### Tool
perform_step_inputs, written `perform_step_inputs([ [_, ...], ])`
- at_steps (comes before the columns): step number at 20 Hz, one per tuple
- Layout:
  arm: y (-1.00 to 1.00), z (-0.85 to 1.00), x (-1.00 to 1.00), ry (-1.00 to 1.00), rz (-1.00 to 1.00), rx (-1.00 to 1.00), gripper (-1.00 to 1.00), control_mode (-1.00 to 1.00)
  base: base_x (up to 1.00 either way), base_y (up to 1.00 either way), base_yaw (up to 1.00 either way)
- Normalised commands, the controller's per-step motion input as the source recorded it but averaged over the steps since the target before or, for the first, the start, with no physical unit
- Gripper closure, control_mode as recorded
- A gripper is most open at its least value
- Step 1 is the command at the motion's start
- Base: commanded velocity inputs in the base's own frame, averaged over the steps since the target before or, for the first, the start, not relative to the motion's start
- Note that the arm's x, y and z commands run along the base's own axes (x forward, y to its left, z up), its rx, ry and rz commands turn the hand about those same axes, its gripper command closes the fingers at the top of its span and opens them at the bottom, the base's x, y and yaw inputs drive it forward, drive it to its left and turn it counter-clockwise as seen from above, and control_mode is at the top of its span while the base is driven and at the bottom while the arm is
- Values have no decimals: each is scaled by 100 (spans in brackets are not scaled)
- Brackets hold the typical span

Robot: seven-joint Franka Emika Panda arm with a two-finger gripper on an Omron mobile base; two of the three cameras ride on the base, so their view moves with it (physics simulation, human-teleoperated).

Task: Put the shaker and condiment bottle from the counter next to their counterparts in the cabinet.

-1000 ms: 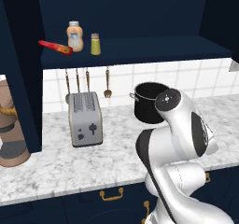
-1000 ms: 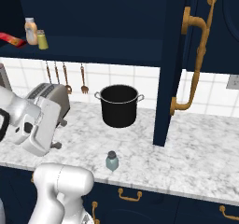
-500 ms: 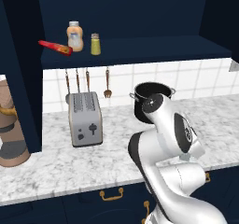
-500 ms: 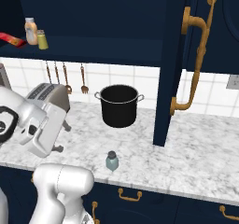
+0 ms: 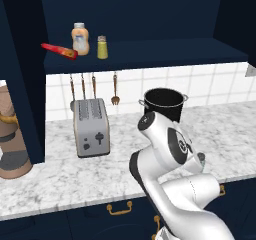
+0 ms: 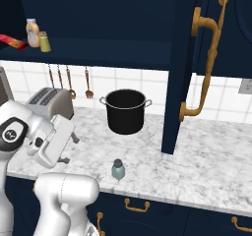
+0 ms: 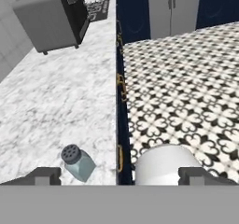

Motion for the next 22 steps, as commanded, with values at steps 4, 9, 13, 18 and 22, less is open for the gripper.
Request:
perform_step_inputs([
  [4, -21, -58, 9, -14, 0, -1, -100, -100, 0, 0, 0],
  [9, -17, -61, 7, -14, 0, -2, -100, -100, 0, 0, 0],
  [13, -16, -64, 21, -13, 3, -3, -100, -100, 0, 0, 0],
  [18, -18, -59, 27, -10, 4, -2, -100, -100, 0, 0, 0],
  [22, -25, -49, 22, -9, 4, 0, -100, -100, 0, 0, 0],
])
